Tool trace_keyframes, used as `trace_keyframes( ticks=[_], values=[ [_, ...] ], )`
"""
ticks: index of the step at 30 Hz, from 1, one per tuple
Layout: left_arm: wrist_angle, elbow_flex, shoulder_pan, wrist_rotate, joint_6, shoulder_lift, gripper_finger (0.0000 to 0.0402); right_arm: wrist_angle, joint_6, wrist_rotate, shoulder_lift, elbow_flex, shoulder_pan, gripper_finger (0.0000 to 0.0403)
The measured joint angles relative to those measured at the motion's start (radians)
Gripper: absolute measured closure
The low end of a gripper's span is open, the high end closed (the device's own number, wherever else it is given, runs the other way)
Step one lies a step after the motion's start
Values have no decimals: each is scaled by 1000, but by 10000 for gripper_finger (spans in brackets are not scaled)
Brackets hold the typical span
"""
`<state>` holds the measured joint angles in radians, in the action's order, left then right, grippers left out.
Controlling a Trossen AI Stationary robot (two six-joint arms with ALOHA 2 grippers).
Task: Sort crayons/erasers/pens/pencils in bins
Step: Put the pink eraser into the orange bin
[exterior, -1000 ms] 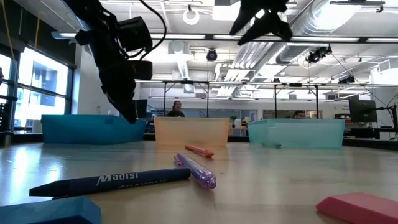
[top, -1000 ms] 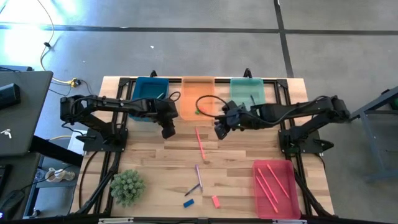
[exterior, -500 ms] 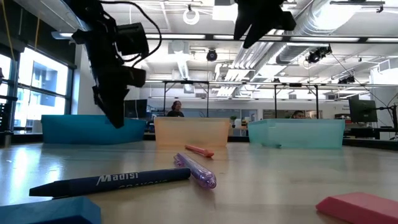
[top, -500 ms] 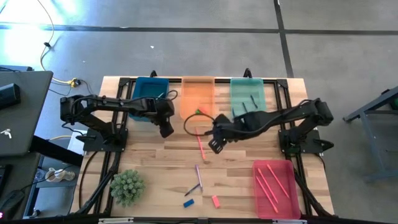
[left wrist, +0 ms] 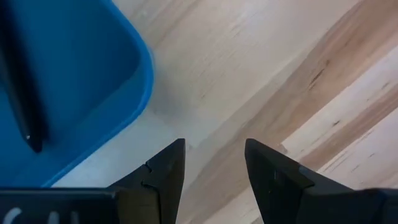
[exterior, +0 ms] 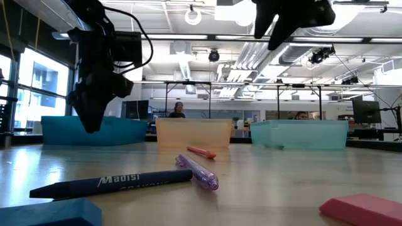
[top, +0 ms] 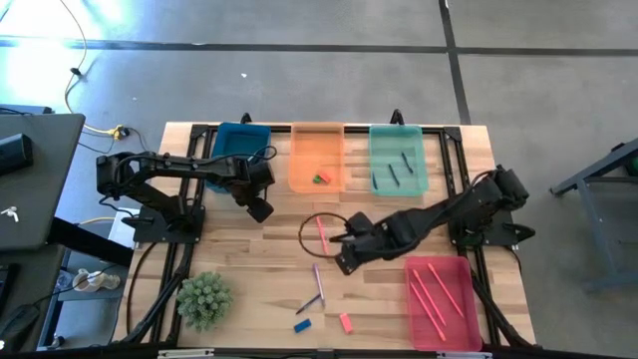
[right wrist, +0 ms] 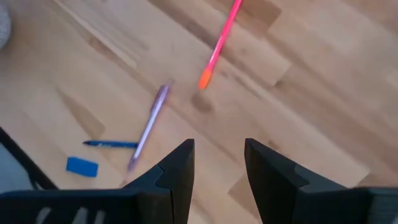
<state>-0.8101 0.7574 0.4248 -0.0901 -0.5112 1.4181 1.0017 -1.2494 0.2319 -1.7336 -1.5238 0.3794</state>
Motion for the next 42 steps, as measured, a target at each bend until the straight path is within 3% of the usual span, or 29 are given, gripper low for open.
trace_keyframes(
  ticks=[13,24,33,42],
  values=[
    [13,0,0,16,3,0,245,-22,-144,3,-22,0,138,264],
    [87,0,0,25,41,0,245,-176,-296,-73,-80,0,158,206],
    [92,0,-3,23,90,0,245,-427,-298,-92,-102,1,158,227],
    [98,0,-3,23,167,0,245,-636,-317,-41,-102,-1,158,264]
  ],
)
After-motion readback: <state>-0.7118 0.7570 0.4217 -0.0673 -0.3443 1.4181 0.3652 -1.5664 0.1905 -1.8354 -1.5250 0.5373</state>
